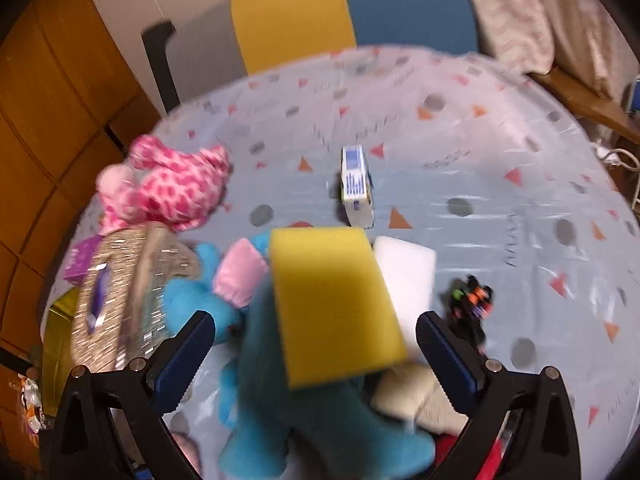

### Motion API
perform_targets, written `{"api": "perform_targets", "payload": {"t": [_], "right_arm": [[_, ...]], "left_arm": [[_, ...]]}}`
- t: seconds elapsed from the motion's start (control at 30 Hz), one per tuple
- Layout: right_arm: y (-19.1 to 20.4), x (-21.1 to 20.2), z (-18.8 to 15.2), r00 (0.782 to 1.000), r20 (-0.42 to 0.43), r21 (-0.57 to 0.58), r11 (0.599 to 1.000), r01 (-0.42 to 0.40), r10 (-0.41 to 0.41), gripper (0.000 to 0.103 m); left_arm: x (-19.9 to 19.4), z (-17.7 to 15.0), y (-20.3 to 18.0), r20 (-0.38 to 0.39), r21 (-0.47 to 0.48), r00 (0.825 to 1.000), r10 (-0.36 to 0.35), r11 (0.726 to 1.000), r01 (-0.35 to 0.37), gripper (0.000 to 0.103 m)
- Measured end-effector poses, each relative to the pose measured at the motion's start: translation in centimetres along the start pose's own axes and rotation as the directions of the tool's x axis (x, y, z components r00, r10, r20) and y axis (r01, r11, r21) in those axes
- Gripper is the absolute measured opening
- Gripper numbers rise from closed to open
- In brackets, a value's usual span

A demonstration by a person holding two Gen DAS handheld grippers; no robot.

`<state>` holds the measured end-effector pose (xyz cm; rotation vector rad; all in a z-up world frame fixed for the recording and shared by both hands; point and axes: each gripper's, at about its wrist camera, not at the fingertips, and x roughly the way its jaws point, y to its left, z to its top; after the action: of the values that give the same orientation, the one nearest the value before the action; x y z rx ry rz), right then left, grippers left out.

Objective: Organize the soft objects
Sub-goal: 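Lift the pink towel with the left tool while the right tool grasps the yellow sponge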

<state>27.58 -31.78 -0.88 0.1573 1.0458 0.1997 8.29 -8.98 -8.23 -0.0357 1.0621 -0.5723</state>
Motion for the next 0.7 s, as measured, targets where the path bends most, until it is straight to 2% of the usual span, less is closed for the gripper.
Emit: {"api": "perform_targets", "payload": {"t": [0.13, 0.17, 0.2, 0.23, 0.43, 0.6, 0.7], "right_arm": [[-0.6, 3.7, 1.2, 0.996, -0.083, 0.009, 1.0, 0.021, -0.02, 0.103], [-0.6, 4.0, 1.1, 0.996, -0.09, 0.008, 1.0, 0.021, -0.02, 0.099], [-0.4, 4.1, 1.0, 0.996, -0.087, 0.002, 1.0, 0.019, -0.018, 0.077], [-0.1, 4.0, 0.8, 0.997, -0.079, -0.011, 1.0, 0.023, -0.024, 0.073], [3.4, 0.9, -1.4, 0.996, -0.017, -0.132, 0.988, 0.08, -0.083, 0.07], [5.8, -3.6, -4.7, 1.0, 0.02, -0.123, 0.992, 0.003, -0.001, 0.07], [7.2, -4.3, -8.2, 1.0, 0.002, -0.118, 0.993, -0.02, 0.021, 0.07]], "left_arm": [[-0.5, -0.4, 1.0, 0.005, -0.019, 1.0, -0.028, 0.999, 0.029, 0.044], [-0.5, -0.5, 1.1, 0.008, -0.021, 1.0, -0.03, 0.999, 0.031, 0.044], [-0.6, -0.6, 1.2, 0.01, -0.019, 0.999, -0.03, 0.999, 0.03, 0.044], [-0.8, -0.6, 1.2, 0.012, -0.016, 0.999, -0.03, 0.999, 0.03, 0.044], [0.5, -0.4, -0.1, 0.026, -0.013, 0.999, -0.023, 1.0, 0.024, 0.043], [0.0, -0.3, -0.5, 0.027, -0.011, 1.0, -0.01, 1.0, 0.01, 0.042], [-1.4, -0.7, -0.7, 0.049, 0.002, 0.999, -0.005, 1.0, 0.005, 0.042]]}}
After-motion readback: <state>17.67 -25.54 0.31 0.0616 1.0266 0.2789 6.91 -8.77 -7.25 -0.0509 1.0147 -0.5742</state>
